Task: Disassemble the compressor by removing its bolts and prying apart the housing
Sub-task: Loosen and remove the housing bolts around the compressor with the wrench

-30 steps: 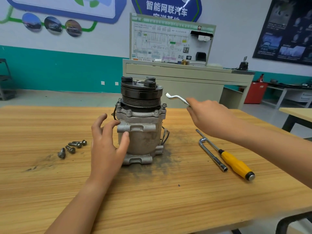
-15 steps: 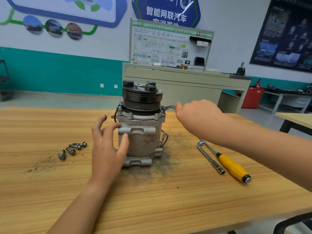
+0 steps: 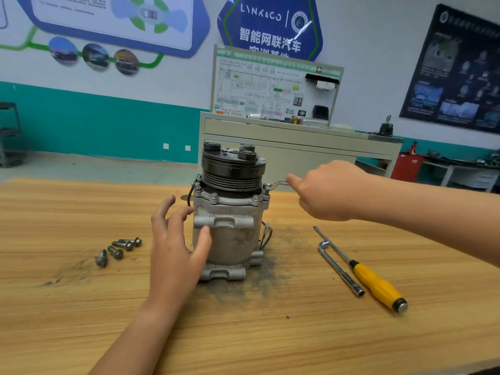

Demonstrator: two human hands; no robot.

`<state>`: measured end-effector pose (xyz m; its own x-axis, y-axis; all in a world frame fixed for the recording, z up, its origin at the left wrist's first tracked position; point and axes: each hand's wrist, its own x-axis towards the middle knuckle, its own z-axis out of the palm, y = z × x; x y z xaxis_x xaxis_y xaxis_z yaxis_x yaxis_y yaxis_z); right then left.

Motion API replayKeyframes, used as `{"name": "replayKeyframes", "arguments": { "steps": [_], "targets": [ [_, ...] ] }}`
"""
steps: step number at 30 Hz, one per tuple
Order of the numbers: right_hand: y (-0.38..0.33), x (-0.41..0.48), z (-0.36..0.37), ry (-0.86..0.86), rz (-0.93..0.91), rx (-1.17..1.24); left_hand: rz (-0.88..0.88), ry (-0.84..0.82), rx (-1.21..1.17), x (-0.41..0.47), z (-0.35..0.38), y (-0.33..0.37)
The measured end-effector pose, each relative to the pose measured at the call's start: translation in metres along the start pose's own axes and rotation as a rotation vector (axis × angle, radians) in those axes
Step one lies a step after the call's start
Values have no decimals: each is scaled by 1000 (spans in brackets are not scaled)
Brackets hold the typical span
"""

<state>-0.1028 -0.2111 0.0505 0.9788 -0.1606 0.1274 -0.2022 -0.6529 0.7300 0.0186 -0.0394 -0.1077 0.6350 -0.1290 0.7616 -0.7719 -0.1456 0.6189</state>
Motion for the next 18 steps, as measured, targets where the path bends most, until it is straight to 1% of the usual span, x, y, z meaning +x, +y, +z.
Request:
{"name": "replayKeyframes", "arguments": {
  "steps": [4,8,13,18],
  "targets": [
    [4,2,21,-11,20,-16,9,13,0,0,2,-3],
    [6,25,33,10,113,44,-8,10,0,0,3,-4],
    [-1,54,53,160,145,139,-39,8,10,0,2,-4],
    [-3,57,61,274,184,211,-52,1,15,-1,2,-2]
  ]
}}
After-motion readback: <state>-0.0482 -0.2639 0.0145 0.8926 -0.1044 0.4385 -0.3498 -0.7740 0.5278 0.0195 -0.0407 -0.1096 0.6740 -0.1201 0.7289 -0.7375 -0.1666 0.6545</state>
